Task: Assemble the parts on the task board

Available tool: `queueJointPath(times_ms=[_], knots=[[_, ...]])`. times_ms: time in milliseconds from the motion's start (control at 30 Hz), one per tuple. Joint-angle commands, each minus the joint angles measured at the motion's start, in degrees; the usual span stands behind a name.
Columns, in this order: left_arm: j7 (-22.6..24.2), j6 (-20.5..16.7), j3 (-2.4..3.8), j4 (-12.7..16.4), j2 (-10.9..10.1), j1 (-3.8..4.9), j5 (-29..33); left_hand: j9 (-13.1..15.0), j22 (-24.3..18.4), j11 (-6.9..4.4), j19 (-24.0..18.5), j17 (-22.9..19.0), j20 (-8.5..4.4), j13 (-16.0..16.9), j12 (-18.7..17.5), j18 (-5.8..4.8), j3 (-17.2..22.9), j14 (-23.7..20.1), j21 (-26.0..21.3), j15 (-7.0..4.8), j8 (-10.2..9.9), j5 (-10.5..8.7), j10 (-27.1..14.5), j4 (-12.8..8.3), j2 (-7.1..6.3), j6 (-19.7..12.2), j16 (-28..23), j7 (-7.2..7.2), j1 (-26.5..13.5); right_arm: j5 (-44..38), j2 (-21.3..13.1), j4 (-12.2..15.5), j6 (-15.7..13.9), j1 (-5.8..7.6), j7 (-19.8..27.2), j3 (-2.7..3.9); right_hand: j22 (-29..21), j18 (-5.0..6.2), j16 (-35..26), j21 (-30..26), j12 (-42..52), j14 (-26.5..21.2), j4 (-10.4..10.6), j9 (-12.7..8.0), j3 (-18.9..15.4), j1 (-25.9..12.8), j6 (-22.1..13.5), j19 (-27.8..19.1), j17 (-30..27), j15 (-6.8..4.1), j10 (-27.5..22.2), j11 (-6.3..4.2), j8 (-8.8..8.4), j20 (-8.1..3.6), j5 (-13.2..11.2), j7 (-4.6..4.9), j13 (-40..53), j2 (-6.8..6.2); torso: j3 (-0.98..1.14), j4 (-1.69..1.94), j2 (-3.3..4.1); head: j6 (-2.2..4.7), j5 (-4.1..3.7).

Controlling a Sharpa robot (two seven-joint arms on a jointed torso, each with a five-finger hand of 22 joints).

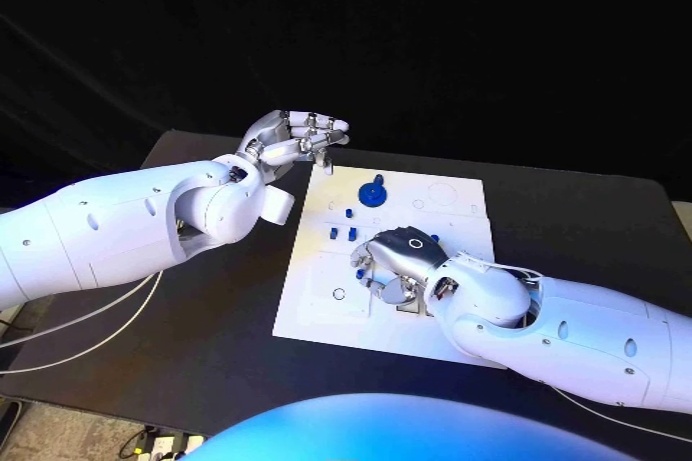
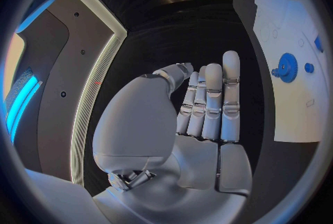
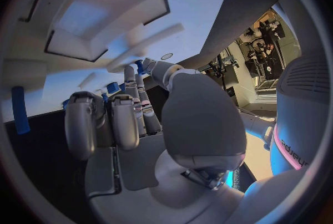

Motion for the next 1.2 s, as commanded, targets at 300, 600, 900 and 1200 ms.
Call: queueJointPath(times_ms=[300, 600, 900, 1200], knots=[[0.15, 0.40, 0.03, 0.04, -0.12, 0.04, 0.19, -0.03, 0.07, -0.06, -0.02, -0.10, -0.06, 0.10, 0.53, 0.81, 0.05, -0.22, -0.10, -0.20, -0.01, 0.22, -0.31, -0.43, 0.13, -0.27, -0.21, 0.20, 0.24, -0.72, -4.47, 3.82, -5.55, 0.13, -0.25, 0.27, 8.15, 1.75, -1.35, -3.20, 0.79, 2.51, 0.46, -0.44, -1.13, -0.42, -0.51, 1.09, -0.43, 0.86, -1.76, 0.34, -0.90, 0.73, 0.30, 0.60, -0.49, -1.22, 0.05, -0.07, 0.00, 0.34, -0.40], [0.06, 0.53, 0.03, 0.09, -0.43, 0.04, 0.19, -0.03, 0.07, -0.06, -0.02, -0.10, -0.06, 0.10, 0.53, 0.81, 0.05, -0.22, -0.10, -0.20, -0.01, 0.22, -0.31, -0.43, 0.13, -0.27, -0.21, 0.20, 0.24, 7.78, -11.74, 6.75, -4.91, 4.53, 0.97, 1.35, 8.25, 1.66, -1.29, -2.87, 2.00, 2.67, 0.80, -0.48, -1.59, -0.31, 1.14, 1.46, -0.60, 0.54, -0.71, -0.01, -0.54, 0.49, 1.65, 0.33, -0.76, -1.07, -0.05, -0.18, -0.06, 1.00, -1.96], [-0.01, 0.62, 0.02, 0.10, -0.45, 0.04, 0.16, -0.02, 0.08, -0.07, -0.04, -0.14, -0.05, 0.13, 0.65, 0.81, 0.06, -0.23, -0.09, -0.20, 0.02, 0.20, -0.34, -0.47, 0.16, -0.26, -0.20, 0.19, 0.21, 10.47, -16.16, 4.69, 6.36, 9.02, 1.31, 1.74, 6.08, 2.35, -1.15, -6.91, 2.32, 2.58, 3.92, -2.37, -18.57, 3.73, -0.90, 0.65, -1.27, 0.39, -5.74, -0.22, -3.25, 0.31, 2.83, -0.62, -4.04, 1.36, -0.03, -0.03, 0.01, 1.67, -2.80], [0.20, 0.48, 0.01, 0.04, -0.34, 0.04, 0.15, -0.02, 0.08, -0.07, -0.05, -0.15, -0.05, 0.14, 0.68, 0.81, 0.06, -0.23, -0.09, -0.20, 0.03, 0.19, -0.34, -0.47, 0.16, -0.26, -0.20, 0.19, 0.20, 9.16, -15.96, 2.82, 10.29, 9.17, 2.10, 1.67, 6.10, 2.31, -0.97, -6.90, 3.85, 2.64, 6.17, -2.98, -22.44, 7.02, -0.13, 0.88, -1.29, 0.19, -5.17, -0.50, -3.48, 0.14, 2.81, -1.09, -4.74, 2.51, -0.02, 0.03, 0.00, 1.65, -2.83]])
